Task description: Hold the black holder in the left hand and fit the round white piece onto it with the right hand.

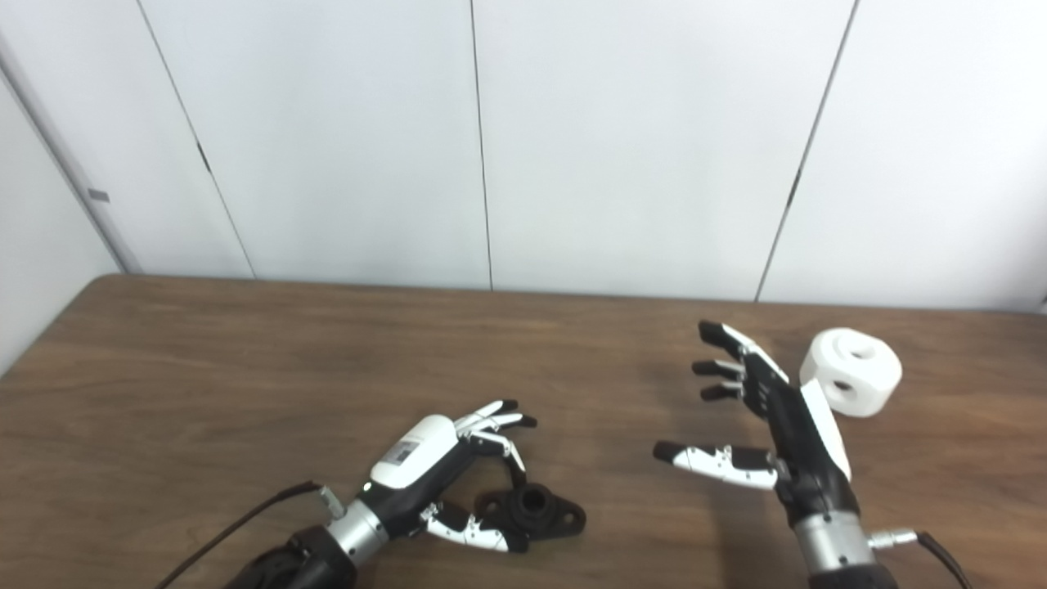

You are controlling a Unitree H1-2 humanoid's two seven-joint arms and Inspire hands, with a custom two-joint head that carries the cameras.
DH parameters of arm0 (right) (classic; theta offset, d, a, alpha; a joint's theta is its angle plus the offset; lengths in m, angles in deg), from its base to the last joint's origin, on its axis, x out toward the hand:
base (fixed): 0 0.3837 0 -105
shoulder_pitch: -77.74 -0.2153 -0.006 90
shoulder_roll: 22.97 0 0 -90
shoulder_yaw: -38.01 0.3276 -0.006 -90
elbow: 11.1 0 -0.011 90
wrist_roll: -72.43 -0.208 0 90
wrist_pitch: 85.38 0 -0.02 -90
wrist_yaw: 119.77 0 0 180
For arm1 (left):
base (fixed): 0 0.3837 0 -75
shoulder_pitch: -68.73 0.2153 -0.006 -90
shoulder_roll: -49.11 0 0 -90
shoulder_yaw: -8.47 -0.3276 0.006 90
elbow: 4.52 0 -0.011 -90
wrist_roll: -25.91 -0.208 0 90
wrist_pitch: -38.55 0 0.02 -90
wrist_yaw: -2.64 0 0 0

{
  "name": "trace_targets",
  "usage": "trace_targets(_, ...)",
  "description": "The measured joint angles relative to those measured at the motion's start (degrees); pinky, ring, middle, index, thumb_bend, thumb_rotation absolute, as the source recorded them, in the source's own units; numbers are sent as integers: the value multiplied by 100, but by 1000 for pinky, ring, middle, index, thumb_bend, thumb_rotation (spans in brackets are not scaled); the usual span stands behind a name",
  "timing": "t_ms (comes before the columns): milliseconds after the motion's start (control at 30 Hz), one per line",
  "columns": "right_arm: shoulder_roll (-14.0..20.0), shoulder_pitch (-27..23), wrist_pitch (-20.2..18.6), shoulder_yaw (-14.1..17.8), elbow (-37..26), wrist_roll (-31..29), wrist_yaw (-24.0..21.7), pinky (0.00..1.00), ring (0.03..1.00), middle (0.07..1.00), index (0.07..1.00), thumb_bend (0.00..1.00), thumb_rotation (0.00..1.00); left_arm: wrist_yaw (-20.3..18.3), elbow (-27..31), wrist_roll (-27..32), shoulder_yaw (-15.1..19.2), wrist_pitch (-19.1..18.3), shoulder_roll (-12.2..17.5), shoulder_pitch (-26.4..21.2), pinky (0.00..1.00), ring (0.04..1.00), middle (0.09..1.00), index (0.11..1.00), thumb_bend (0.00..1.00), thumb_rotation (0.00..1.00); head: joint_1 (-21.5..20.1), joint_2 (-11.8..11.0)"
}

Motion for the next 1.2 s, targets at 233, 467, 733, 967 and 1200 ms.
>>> trace_targets(233,152,-24,-175,147,-264,-4,-26,660,764,875,843,734,155,-62,1,-266,-35,-282,-107,-13,975,993,898,483,523,53,-342,-17)
trace_targets(467,600,-115,-372,280,-607,44,-172,658,756,858,846,756,124,-14,-38,-324,-59,-301,-105,-37,953,984,890,483,523,53,-1132,-237)
trace_targets(733,1990,-991,-1388,882,-1134,606,-505,604,734,850,799,788,126,124,-179,-377,-99,-145,-41,-102,918,951,870,484,522,50,-2266,-597)
trace_targets(967,2945,-1107,-2128,1205,-1026,825,-815,591,749,848,813,789,182,128,-271,-370,-71,31,-7,-131,927,944,864,484,522,49,-2610,-809)
trace_targets(1200,3455,-1084,-2311,1167,-410,893,-1084,686,853,903,870,833,236,142,-502,-325,-16,314,13,-209,937,949,867,484,522,50,-2769,-1020)
